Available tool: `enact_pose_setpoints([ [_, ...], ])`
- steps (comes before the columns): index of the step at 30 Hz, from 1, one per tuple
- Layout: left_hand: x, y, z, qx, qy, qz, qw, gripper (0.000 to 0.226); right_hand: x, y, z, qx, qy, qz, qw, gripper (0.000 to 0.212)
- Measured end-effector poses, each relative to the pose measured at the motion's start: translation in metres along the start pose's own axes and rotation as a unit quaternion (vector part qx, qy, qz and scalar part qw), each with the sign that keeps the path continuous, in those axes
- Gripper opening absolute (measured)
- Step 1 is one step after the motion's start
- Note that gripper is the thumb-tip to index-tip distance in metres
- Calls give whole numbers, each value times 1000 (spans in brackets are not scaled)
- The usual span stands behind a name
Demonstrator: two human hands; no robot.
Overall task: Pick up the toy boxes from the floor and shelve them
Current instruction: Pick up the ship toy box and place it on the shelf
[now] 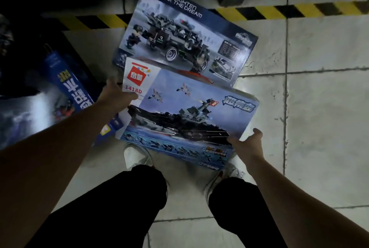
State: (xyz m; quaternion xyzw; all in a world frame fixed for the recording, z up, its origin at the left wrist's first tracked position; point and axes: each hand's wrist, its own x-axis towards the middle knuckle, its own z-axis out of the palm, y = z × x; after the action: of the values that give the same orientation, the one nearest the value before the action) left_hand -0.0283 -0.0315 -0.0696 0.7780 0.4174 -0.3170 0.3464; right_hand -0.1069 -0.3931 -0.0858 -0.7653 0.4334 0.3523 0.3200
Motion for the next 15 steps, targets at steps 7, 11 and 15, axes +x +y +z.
enact_pose_setpoints([
  [7,29,-10,23,-38,-35,-30,998,58,34,13,19,129,-84,10,988,98],
  [11,30,-15,27,-54,-6,-17,998,58,43,19,19,185,-101,0,978,99],
  [15,26,-16,26,-63,-11,8,998,60,27,7,13,216,-86,-11,972,86],
])
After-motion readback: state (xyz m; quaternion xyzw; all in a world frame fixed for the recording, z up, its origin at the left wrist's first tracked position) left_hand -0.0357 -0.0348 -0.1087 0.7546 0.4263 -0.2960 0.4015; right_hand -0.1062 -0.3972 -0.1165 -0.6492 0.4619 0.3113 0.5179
